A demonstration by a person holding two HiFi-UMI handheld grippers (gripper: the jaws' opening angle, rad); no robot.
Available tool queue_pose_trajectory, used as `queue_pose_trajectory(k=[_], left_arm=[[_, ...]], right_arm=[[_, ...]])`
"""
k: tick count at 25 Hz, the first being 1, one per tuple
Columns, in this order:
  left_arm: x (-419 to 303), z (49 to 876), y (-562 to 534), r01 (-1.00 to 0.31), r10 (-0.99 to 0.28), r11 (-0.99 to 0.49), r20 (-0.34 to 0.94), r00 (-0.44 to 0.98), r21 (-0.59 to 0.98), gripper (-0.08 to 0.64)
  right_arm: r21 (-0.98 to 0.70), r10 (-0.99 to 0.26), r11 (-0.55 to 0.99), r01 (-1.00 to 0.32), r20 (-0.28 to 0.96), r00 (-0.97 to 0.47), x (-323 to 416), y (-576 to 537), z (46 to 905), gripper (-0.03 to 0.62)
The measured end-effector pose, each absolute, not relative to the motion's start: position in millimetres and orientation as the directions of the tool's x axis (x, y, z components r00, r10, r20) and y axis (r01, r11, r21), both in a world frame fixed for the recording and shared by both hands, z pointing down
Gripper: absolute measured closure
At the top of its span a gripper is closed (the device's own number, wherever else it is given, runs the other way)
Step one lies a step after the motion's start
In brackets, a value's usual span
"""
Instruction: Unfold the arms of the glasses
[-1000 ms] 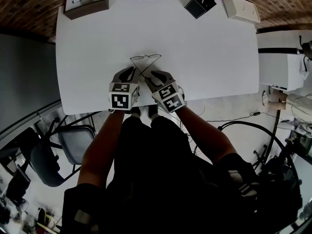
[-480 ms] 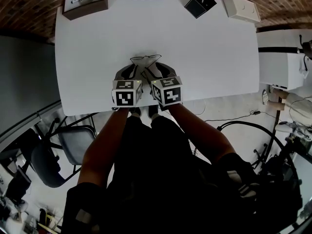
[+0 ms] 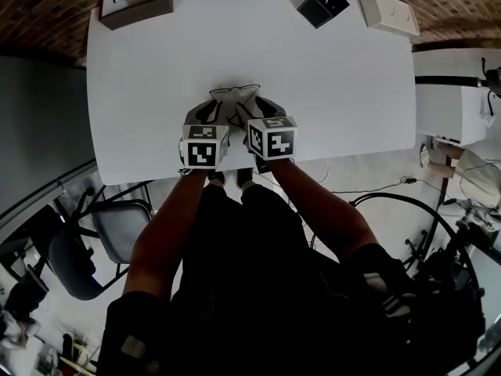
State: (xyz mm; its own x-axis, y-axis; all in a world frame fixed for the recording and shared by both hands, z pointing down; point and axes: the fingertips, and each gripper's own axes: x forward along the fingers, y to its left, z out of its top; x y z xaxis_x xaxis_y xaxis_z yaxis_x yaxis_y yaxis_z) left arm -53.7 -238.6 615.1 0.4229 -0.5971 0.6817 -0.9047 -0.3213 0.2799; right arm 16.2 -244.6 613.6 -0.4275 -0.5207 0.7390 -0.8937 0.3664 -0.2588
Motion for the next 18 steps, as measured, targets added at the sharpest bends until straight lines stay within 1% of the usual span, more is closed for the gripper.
queue_pose_trajectory(k=[10, 18], left_arm=[[-74, 615, -242, -0.915, -0.605, -0.356, 0.699, 0.381, 0.19, 0.517], [-85, 613, -254, -0.894, -0.612, -0.439, 0.697, 0.373, 0.093, 0.517]], right_arm=[[-0.227, -0.518, 0.417, -0.88, 0.736, -0.435, 36, -246, 612, 0.407], [-0.2, -0.53, 0.448, -0.871, 0.725, -0.439, 44, -250, 610, 0.407]])
